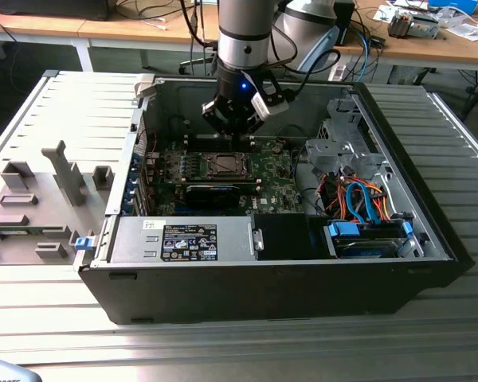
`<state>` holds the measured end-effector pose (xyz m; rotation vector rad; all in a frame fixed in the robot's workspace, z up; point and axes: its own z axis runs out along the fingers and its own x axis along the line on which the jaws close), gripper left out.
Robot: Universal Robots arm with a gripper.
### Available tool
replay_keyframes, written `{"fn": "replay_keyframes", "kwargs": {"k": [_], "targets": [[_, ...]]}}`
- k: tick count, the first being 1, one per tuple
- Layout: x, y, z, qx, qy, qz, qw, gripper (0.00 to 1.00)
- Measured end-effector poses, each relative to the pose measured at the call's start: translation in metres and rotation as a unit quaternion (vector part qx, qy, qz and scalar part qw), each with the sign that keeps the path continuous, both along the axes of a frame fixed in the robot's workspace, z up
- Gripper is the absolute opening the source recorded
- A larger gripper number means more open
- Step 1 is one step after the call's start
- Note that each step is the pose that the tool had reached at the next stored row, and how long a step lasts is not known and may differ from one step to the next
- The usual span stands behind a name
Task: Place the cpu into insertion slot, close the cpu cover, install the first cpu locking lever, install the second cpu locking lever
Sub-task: 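Install the first cpu locking lever, then install the second cpu locking lever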
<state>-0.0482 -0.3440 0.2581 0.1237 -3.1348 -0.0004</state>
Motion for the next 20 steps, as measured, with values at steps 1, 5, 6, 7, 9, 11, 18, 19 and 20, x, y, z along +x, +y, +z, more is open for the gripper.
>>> {"fn": "replay_keyframes", "kwargs": {"k": [1, 5, 6, 7, 9, 11, 18, 19, 20], "targets": [[0.0, 0.0, 0.0, 0.0, 0.0, 0.0, 1.0, 0.11], [0.0, -0.0026, 0.0001, 0.0, 0.0, 0.0, 1.0, 0.11], [0.0, -0.0042, 0.0001, 0.0001, 0.0, 0.0, 1.0, 0.11], [0.0, -0.0076, 0.0001, 0.0013, 0.0, 0.0, 1.0, 0.11], [0.0, -0.0154, 0.0001, 0.005, 0.0, 0.0, 0.99999, 0.11], [0.0, -0.0236, -0.0001, 0.0077, 0.0, 0.0, 0.99997, 0.11], [-0.0098, -0.0479, -0.004, 0.045, 0.0, 0.0, 0.99899, 0.11], [-0.0193, -0.0497, -0.0052, 0.052, 0.0, 0.0, 0.99864, 0.11], [-0.0252, -0.0507, -0.0061, 0.0554, 0.0, 0.0, 0.99847, 0.11]]}}
